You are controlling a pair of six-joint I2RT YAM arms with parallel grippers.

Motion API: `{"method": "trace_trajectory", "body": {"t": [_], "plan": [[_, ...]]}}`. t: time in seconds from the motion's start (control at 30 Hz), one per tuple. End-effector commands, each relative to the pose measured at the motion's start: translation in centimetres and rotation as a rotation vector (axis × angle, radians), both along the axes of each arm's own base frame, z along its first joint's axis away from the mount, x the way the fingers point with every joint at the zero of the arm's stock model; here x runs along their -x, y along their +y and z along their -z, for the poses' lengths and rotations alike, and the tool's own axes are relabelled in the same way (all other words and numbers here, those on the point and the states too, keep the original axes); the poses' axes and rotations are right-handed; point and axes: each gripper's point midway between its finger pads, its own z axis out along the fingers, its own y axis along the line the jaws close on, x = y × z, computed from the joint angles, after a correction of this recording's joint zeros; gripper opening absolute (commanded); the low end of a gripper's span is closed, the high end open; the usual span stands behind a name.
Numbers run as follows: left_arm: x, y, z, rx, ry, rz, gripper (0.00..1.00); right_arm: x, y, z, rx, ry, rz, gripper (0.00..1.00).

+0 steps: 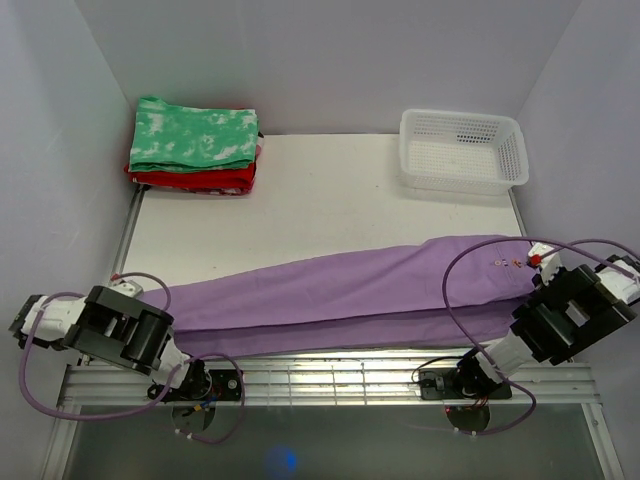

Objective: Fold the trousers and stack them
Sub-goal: Fold the trousers

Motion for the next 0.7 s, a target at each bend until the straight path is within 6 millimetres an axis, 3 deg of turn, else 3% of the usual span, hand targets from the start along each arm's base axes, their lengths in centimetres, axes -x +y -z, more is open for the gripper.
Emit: {"method": "trace_trajectory", "body": {"t": [0.0, 0.07, 0.1, 0.17, 0.33, 0.43, 0.47, 0.53, 0.57, 0.67], "plan": [[3.1, 0.0, 2.7, -0.144, 0.069, 0.328, 0.00, 0.5, -3.6, 1.8, 0.340, -0.065, -0.293, 0.08], [3.7, 0.9, 3.8, -0.208, 0.103, 0.359, 0.00, 1.1, -3.0, 2.9, 0.331, -0.041, -0.310, 0.08], [3.9, 0.3, 4.8, -0.209, 0.107, 0.367, 0.00, 1.3, -3.3, 3.2, 0.353, -0.028, -0.317, 0.08], [3.9, 1.9, 5.8, -0.306, 0.126, 0.376, 0.00, 2.0, -2.9, 4.3, 0.361, -0.004, -0.328, 0.08], [2.6, 3.1, 8.1, -0.383, 0.159, 0.324, 0.00, 2.0, -2.3, 5.5, 0.366, 0.029, -0.313, 0.08], [0.9, 3.0, 7.9, -0.325, 0.160, 0.266, 0.00, 1.3, -1.7, 5.5, 0.348, 0.045, -0.310, 0.08], [0.0, 4.0, 7.2, -0.309, 0.161, 0.253, 0.00, 1.3, -1.5, 5.5, 0.336, 0.055, -0.300, 0.08], [-1.4, 3.4, 6.4, -0.224, 0.173, 0.222, 0.00, 0.7, -1.4, 5.1, 0.333, 0.055, -0.306, 0.08], [-2.8, 5.1, 5.0, -0.242, 0.160, 0.200, 0.00, 0.6, -1.2, 5.1, 0.315, 0.064, -0.292, 0.08], [-4.8, 4.7, 4.8, -0.113, 0.206, 0.163, 0.00, -0.3, -0.9, 4.6, 0.292, 0.086, -0.288, 0.08]]}}
